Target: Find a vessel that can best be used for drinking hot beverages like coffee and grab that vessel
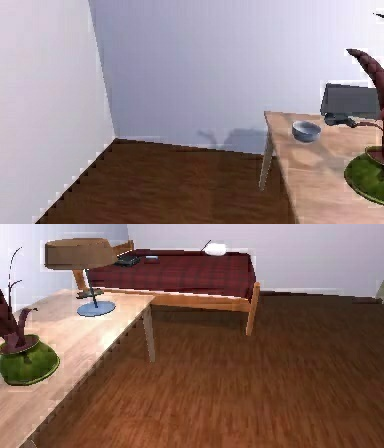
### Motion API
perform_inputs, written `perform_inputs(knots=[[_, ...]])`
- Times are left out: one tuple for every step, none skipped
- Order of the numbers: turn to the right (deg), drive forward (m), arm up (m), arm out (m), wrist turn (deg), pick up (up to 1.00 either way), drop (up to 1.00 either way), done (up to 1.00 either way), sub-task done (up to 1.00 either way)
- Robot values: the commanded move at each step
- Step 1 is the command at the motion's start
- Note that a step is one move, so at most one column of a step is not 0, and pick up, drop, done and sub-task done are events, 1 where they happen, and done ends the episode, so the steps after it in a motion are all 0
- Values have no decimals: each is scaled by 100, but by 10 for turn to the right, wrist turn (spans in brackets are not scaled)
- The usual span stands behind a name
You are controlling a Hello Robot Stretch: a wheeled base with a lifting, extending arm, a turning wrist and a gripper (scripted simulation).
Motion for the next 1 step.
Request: perform_inputs(knots=[[210, 0, 0, 0, 0, 0, 0, 0, 0]])
